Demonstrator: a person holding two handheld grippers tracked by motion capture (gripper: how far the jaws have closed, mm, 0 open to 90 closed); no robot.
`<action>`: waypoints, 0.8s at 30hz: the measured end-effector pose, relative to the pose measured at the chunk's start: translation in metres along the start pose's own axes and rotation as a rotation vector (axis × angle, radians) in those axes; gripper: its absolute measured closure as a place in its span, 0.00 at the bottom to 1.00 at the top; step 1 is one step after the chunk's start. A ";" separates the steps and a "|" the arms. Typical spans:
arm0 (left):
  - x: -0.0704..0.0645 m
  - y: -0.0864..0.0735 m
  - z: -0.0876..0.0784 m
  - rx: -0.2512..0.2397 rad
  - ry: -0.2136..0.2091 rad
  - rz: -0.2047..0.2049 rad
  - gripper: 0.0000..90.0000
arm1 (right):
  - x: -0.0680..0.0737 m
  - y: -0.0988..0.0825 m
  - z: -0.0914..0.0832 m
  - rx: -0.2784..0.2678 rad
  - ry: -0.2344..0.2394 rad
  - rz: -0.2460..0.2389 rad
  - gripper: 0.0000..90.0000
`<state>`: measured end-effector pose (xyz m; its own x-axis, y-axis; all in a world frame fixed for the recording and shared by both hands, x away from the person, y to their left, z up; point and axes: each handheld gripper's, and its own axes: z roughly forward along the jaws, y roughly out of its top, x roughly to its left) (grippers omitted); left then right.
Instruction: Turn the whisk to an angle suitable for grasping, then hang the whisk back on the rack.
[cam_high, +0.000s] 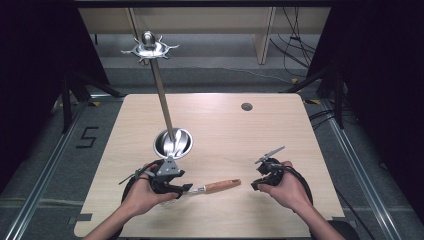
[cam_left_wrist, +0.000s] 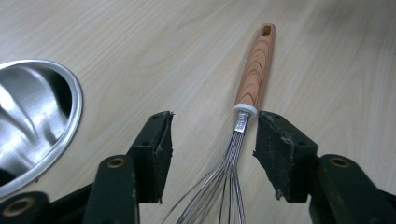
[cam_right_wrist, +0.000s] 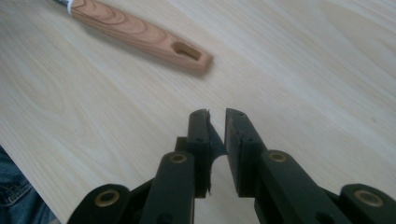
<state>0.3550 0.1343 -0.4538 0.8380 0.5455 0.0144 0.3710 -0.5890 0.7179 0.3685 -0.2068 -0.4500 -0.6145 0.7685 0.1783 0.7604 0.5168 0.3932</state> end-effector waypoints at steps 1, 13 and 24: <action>0.002 0.003 0.002 0.002 -0.005 0.007 0.49 | -0.003 -0.003 -0.002 -0.002 0.007 0.014 0.89; 0.000 0.044 0.037 0.237 -0.111 0.155 0.53 | -0.017 -0.010 -0.012 -0.032 0.006 0.036 0.87; -0.013 0.053 0.063 0.407 -0.183 0.225 0.57 | -0.015 -0.013 -0.015 -0.039 -0.005 0.046 0.86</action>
<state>0.3888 0.0583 -0.4595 0.9583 0.2856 -0.0107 0.2680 -0.8851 0.3806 0.3644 -0.2305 -0.4447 -0.5782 0.7930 0.1920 0.7787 0.4662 0.4199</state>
